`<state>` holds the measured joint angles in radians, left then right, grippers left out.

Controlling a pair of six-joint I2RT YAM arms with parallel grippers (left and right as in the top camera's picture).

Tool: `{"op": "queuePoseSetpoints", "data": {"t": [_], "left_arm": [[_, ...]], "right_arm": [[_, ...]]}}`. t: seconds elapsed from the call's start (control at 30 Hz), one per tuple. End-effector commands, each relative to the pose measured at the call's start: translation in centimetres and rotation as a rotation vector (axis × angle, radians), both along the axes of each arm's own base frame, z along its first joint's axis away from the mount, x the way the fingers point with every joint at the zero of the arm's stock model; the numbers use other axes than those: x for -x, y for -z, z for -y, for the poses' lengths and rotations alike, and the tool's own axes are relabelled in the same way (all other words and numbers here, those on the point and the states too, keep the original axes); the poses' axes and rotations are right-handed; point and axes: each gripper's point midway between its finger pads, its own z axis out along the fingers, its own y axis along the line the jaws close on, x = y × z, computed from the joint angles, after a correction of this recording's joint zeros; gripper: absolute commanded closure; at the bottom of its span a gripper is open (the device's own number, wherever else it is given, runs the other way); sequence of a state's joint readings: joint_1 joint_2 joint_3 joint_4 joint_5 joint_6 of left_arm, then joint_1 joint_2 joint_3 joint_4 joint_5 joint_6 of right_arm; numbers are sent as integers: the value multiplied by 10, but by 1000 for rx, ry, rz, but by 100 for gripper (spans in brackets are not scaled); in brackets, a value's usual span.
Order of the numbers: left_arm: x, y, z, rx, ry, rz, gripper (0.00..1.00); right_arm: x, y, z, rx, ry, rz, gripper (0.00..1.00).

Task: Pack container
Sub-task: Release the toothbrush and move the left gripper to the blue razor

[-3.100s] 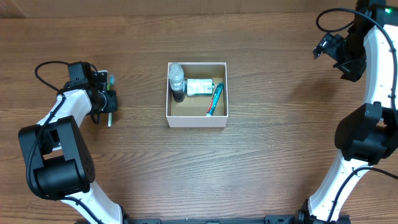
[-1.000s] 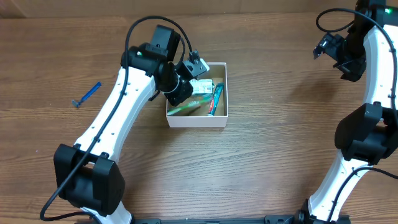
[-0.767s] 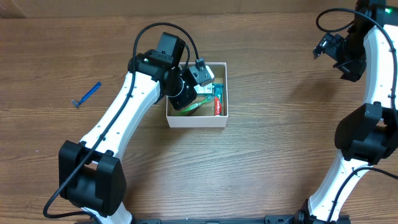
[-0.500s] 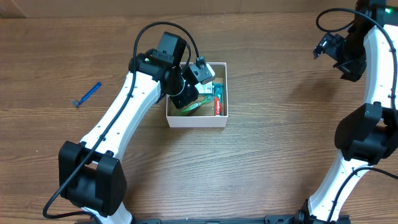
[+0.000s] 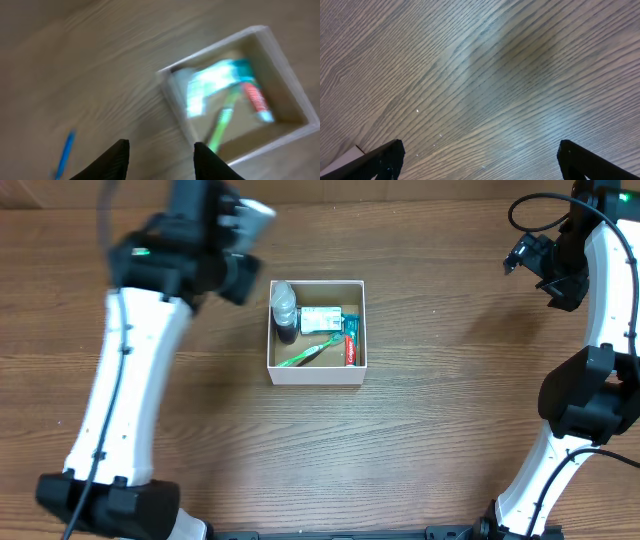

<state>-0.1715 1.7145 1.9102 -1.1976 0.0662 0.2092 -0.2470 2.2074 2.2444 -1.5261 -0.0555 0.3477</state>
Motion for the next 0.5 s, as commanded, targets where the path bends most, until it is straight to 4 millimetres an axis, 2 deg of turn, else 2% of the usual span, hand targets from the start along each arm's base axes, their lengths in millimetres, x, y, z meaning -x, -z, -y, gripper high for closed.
{"op": "queuePoseSetpoints", "data": {"t": [0.0, 0.13, 0.23, 0.27, 0.37, 0.47], "left_arm": [[0, 12, -85, 13, -385, -55, 54], [9, 40, -140, 53, -600, -124, 49], [17, 65, -176, 54, -693, -170, 41], [19, 71, -183, 50, -704, -176, 36], [24, 92, -203, 16, -683, -200, 34], [24, 118, -214, -13, -649, -211, 26]], "right_arm": [[-3, -24, -2, 9, 5, 64, 0], [-3, -24, -2, 9, 5, 64, 0], [-3, -24, -2, 9, 5, 64, 0], [-3, -24, -2, 9, 5, 64, 0], [-3, -24, -2, 9, 5, 64, 0], [-3, -24, -2, 9, 5, 64, 0]]}}
